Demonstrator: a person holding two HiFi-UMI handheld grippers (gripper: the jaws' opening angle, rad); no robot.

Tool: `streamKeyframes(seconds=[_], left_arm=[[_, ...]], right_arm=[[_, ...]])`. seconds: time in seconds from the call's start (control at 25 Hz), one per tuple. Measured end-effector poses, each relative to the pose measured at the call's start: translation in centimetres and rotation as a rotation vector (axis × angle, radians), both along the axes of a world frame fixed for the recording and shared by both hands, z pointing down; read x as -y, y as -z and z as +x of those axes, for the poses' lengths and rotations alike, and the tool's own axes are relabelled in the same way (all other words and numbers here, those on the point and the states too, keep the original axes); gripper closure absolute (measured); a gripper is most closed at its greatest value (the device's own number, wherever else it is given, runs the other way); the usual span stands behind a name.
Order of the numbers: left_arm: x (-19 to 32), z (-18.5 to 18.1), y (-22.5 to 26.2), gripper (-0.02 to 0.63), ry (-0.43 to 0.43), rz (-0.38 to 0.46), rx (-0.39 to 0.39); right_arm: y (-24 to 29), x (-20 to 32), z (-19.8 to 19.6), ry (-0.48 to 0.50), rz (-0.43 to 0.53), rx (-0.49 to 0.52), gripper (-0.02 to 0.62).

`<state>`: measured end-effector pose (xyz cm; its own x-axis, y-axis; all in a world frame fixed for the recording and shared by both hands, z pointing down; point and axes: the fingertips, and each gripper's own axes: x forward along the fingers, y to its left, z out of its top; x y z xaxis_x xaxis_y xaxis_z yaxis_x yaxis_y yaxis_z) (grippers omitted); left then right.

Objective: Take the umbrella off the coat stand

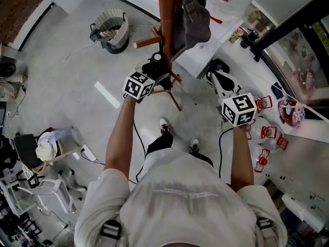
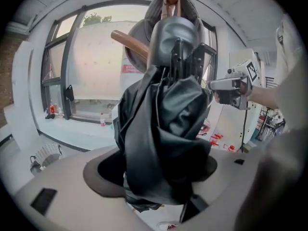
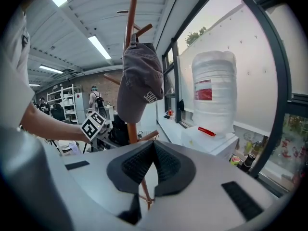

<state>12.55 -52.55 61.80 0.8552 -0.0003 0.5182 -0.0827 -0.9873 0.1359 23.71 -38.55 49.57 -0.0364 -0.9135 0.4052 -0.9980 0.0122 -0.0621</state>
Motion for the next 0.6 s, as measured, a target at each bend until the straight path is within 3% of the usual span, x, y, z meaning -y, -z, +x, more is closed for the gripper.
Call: streamKeyframes(seconds=[0.32,0.6], left_arm=[[0.3,-0.4,2.6,0.298,0.103,0.024,-0.055],[0.7,-2.3,6.0,0.304,0.240,0.076,-0.041]], right_arm=[[1.1,-0.7,1.9,-0.024,0.046,0.025,0.571],[3.3,-0.9,2.5,0.019,0.102,0.006,0.571]])
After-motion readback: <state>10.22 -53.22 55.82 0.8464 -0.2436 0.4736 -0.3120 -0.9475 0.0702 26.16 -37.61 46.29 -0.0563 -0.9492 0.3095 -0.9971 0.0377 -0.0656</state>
